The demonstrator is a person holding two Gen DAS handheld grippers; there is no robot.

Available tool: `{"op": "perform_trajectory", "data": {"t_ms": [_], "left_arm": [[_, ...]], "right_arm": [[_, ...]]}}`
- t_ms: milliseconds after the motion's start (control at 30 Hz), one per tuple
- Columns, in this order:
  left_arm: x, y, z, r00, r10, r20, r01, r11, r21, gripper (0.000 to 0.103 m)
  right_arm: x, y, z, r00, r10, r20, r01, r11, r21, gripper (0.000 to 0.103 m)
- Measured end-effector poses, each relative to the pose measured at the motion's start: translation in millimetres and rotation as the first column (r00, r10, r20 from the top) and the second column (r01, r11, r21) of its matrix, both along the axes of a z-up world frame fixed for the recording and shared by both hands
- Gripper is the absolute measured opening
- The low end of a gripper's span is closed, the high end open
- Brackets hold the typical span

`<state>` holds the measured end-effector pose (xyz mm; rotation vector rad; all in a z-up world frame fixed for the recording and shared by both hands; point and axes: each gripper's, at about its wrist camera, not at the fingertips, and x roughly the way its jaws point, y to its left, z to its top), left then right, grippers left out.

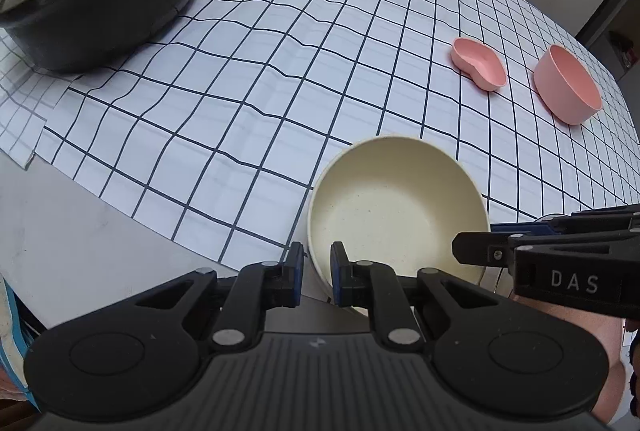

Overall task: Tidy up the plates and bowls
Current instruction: 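Lift the cream bowl with both grippers and carry it over the plate stack, then lower the cream bowl onto the pink plate and open both grippers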

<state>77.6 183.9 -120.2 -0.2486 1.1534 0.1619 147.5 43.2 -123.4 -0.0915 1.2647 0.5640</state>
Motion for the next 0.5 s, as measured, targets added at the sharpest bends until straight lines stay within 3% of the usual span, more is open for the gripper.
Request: {"op": "perform_trajectory", "data": {"t_ms": [500], "left_arm": [[-19, 2, 27, 0.998, -0.035, 0.060, 0.032, 0.998, 0.046, 0.022]], "right_arm": [[-16, -8, 27, 0.998, -0.014, 0.062, 0.012, 1.000, 0.028, 0.033]]}}
